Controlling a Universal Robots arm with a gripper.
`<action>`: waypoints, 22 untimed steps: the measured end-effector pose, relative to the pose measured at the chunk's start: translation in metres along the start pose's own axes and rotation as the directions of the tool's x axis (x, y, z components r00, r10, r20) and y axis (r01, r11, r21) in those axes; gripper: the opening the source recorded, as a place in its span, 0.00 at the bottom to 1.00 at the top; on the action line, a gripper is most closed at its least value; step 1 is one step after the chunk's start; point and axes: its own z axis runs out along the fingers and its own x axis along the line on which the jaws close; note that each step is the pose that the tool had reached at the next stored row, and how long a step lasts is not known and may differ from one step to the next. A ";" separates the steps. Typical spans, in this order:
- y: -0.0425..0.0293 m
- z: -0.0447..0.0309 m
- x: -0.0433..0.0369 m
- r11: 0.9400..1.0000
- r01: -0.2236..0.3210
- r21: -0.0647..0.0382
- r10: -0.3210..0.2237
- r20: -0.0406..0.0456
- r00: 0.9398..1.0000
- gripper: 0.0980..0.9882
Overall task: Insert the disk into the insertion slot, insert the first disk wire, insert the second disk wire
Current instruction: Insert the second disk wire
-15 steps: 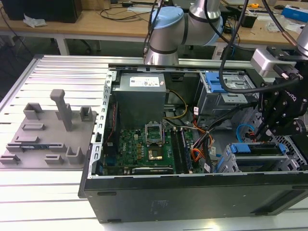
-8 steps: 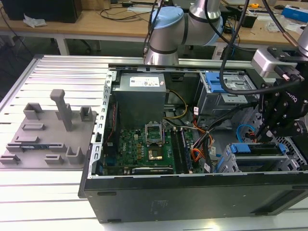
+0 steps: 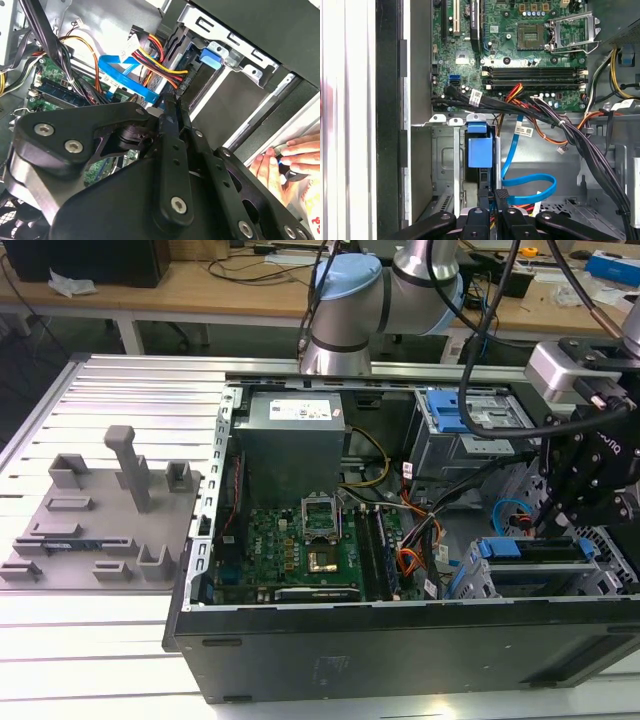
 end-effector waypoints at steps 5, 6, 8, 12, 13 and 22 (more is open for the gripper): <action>-0.0008 0.0003 0.0007 1.000 0.000 -0.001 0.000 0.000 1.000 0.07; -0.0011 0.0005 0.0008 1.000 0.000 -0.001 0.000 0.000 1.000 0.07; -0.0013 0.0009 0.0007 1.000 0.000 -0.002 0.000 0.000 1.000 0.07; -0.0015 0.0023 0.0006 1.000 0.000 -0.003 0.000 0.000 1.000 0.07; -0.0016 0.0028 0.0006 1.000 0.000 -0.004 0.000 0.000 1.000 0.07; -0.0037 0.0052 0.0005 1.000 0.001 -0.011 -0.001 0.000 1.000 0.07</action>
